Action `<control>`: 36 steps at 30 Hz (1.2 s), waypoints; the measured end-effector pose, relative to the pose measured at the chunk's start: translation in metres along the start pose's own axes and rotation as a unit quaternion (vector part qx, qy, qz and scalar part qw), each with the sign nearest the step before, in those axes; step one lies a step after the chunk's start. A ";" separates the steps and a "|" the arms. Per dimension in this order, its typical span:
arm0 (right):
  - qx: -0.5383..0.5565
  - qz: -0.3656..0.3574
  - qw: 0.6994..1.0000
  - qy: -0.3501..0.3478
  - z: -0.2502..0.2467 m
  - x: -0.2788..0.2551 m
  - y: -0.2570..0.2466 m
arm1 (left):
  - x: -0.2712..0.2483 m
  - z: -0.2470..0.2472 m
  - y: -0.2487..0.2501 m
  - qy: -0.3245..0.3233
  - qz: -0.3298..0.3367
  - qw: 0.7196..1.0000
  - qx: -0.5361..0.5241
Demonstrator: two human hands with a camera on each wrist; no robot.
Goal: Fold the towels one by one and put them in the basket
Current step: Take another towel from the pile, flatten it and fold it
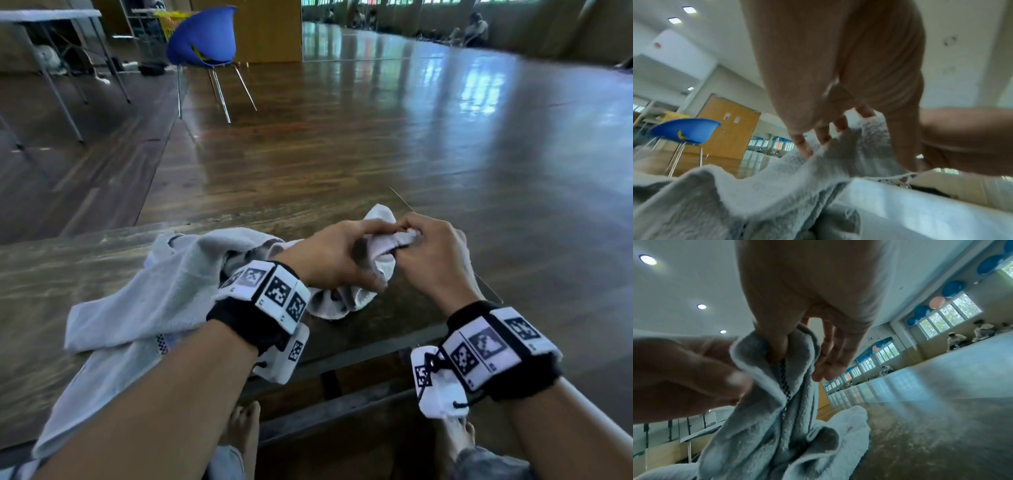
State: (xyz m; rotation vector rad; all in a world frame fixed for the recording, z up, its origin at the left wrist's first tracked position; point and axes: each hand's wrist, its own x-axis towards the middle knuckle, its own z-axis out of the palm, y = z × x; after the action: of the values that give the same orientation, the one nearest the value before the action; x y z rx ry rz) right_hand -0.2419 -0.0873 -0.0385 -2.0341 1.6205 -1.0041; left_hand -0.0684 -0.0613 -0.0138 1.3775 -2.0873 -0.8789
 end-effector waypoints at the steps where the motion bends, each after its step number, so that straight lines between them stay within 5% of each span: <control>1: 0.009 0.013 1.000 -0.002 0.000 0.001 0.000 | 0.003 0.003 -0.001 0.020 0.015 0.999 0.020; 5: 0.039 0.022 0.998 0.037 -0.003 0.007 -0.001 | 0.012 0.020 -0.002 0.124 0.060 0.989 0.049; 9: 0.057 0.066 0.991 0.105 -0.008 0.015 0.009 | 0.017 0.015 -0.005 0.288 -0.013 0.956 -0.061; 12: 0.065 0.093 0.989 0.094 -0.011 0.021 0.011 | 0.018 0.004 -0.013 0.341 -0.030 0.939 -0.017; 17: 0.022 -0.086 0.996 -0.021 -0.004 0.013 0.003 | 0.020 0.004 -0.020 0.284 -0.046 0.958 -0.006; 21: -0.014 -0.185 0.983 0.008 -0.002 0.007 -0.003 | 0.018 0.005 -0.013 0.193 -0.034 0.979 -0.059; 25: 0.042 -0.078 0.989 0.118 -0.013 0.020 0.005 | 0.005 -0.009 -0.022 0.146 -0.041 0.988 0.006; 29: 0.105 0.082 0.972 0.191 -0.034 0.037 0.030 | -0.002 -0.027 -0.048 0.222 -0.075 0.961 0.148; 33: 0.136 0.086 0.967 0.196 -0.044 0.040 0.044 | -0.011 -0.043 -0.073 0.296 -0.104 0.944 0.104; 36: 0.077 0.054 0.986 0.138 -0.042 0.036 0.049 | -0.018 -0.034 -0.077 0.233 -0.089 0.968 -0.012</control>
State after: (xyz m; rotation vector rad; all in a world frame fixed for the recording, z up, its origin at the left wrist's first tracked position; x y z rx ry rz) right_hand -0.3022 -0.1290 -0.0311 -1.7471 1.7063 -1.3730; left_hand 0.0094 -0.0750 -0.0486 1.5956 -1.6119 -0.5709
